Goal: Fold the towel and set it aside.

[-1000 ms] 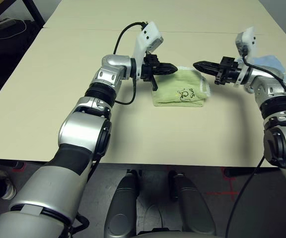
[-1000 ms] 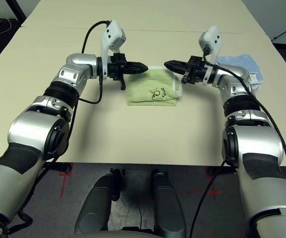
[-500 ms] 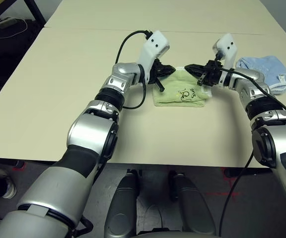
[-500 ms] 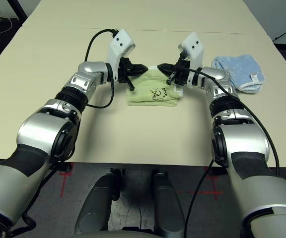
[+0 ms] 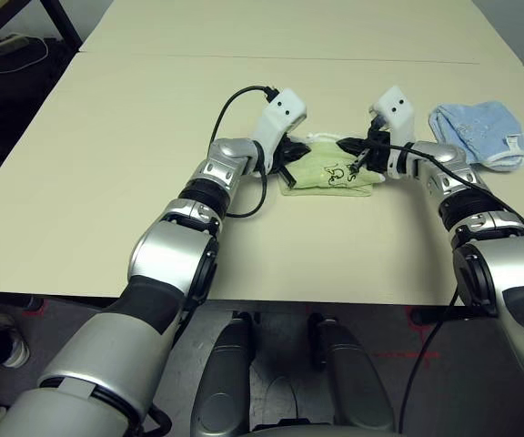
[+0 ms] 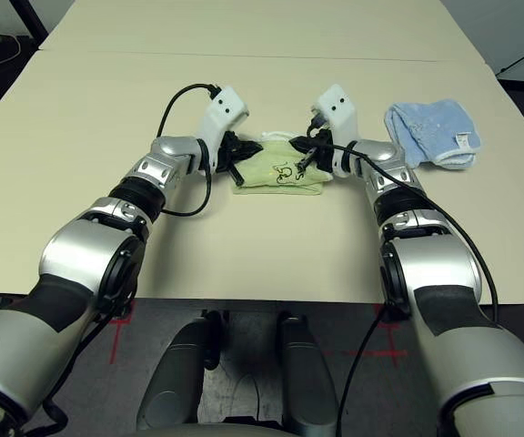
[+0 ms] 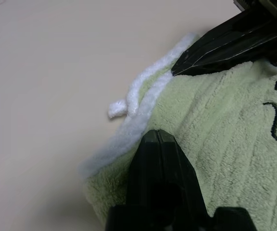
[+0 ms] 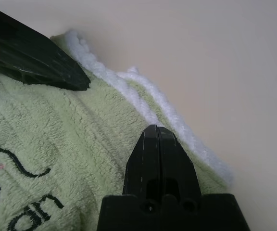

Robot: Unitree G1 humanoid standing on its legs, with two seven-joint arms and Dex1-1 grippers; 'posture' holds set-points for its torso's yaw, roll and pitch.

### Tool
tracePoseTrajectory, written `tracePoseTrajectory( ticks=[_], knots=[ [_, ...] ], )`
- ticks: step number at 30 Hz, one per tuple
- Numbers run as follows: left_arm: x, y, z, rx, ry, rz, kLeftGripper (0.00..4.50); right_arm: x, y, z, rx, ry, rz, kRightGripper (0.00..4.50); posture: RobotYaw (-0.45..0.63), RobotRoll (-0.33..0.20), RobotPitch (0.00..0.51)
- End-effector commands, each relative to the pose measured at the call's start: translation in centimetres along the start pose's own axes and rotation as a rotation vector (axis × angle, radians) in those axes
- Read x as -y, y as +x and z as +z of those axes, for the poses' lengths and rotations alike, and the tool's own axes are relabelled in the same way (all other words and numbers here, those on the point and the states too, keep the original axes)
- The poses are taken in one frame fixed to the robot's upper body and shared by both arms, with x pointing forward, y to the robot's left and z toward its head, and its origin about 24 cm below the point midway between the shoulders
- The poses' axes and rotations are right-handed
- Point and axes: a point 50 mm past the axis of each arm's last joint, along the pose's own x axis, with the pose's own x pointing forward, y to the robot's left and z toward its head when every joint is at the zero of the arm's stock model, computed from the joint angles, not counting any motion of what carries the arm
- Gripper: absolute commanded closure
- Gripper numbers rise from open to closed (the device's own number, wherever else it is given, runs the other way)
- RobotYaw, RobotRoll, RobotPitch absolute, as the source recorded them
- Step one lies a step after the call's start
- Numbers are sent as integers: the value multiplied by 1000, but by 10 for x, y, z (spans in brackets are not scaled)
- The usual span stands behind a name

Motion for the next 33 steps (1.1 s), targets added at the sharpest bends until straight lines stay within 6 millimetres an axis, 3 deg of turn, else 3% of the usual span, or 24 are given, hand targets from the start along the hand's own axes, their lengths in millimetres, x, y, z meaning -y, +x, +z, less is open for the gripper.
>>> tracePoseTrajectory(
  ticks=[1, 5, 10, 16, 21, 25, 28, 31, 33],
  knots=[
    [2, 0, -11, -36, -12, -5, 4445, -3, -3, -20, -72, 30, 7, 4500, 41, 0, 226],
    [-2, -2, 4, 45, -35, -31, 4445, 1, -6, -9, 16, 52, 11, 4500, 42, 0, 225],
    [-15, -10, 34, 185, -51, -6, 4445, 11, -14, 21, 245, 118, 58, 4500, 49, 0, 216],
    [-30, -25, 48, 239, -32, 6, 4445, 28, -31, 41, 379, 129, -1, 4500, 41, 0, 206],
    [-44, -43, 40, 239, -55, 14, 4445, 40, -51, 37, 421, 168, -50, 4500, 32, 0, 207],
    [-48, -59, 27, 298, -159, -73, 4445, 43, -67, 20, 425, 231, -53, 4500, 35, 0, 208],
    [-51, -71, 14, 282, -191, -90, 3835, 43, -79, 6, 401, 243, -62, 4500, 31, 0, 207],
    [-54, -77, 0, 230, -191, -32, 2779, 40, -86, -6, 341, 219, -69, 4500, 28, 0, 207],
    [-57, -80, -9, 192, -199, 42, 2008, 38, -89, -11, 311, 193, -71, 3989, 27, 0, 207]
  ],
)
